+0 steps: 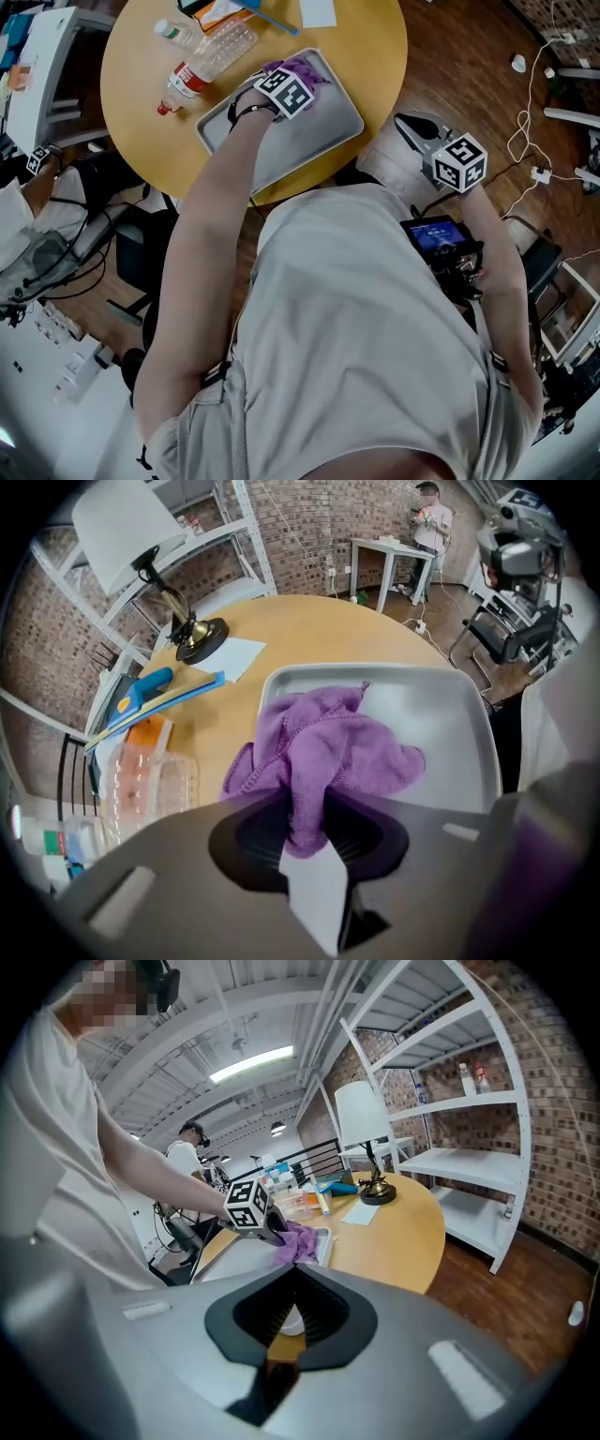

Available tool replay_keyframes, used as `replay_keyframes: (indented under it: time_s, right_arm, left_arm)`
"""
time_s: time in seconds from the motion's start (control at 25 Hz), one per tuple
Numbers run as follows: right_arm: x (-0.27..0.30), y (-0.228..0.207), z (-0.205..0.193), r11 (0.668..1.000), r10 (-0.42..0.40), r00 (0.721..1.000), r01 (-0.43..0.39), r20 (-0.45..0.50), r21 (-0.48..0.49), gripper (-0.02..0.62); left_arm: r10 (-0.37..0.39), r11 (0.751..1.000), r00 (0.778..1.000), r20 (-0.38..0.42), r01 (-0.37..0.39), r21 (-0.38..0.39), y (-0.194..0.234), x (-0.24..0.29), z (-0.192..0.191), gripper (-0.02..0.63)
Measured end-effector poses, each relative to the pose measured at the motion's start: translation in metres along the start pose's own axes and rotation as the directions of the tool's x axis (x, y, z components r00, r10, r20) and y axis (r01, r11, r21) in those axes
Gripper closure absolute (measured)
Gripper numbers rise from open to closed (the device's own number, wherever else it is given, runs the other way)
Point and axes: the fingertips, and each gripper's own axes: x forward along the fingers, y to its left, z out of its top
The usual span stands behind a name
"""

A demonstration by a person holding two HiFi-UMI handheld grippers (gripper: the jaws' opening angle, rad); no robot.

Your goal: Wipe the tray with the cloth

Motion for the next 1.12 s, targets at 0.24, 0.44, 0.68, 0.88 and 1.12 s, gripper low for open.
replay_keyframes:
  time_s: [0.24, 0.44, 0.68, 0.88, 1.12]
  right_arm:
    - [-0.005, -0.011, -0.007, 0.999, -0.031, 0.999, 0.031, 0.007, 0.027, 0.592]
    - [-0.017, -0.010, -0.007, 0.998, -0.047, 0.999, 0.047, 0.016, 0.031, 0.592]
    - [-0.018, -0.006, 0.000, 0.999, -0.028, 0.999, 0.028, 0.021, 0.018, 0.592]
    - [-0.008, -0.003, 0.016, 1.000, 0.008, 1.000, -0.008, 0.020, -0.018, 0.592]
    - [0.023, 0.012, 0.037, 0.991, 0.105, 0.994, -0.105, -0.005, -0.087, 0.592]
  left_arm:
    - [-0.016, 0.999, 0.999, 0.030, 0.015, 0.048, -0.004, 0.008, 0.044, 0.505]
    - [-0.004, 0.998, 0.998, 0.056, 0.000, 0.063, -0.012, 0.003, 0.054, 0.505]
    - [-0.014, 0.999, 0.995, 0.100, 0.011, 0.031, -0.017, -0.014, 0.051, 0.508]
    - [0.035, 0.997, 0.970, 0.240, -0.017, -0.079, -0.015, -0.065, 0.018, 0.511]
    - [0.235, 0.922, 0.935, 0.264, -0.128, -0.366, -0.006, -0.129, -0.096, 0.511]
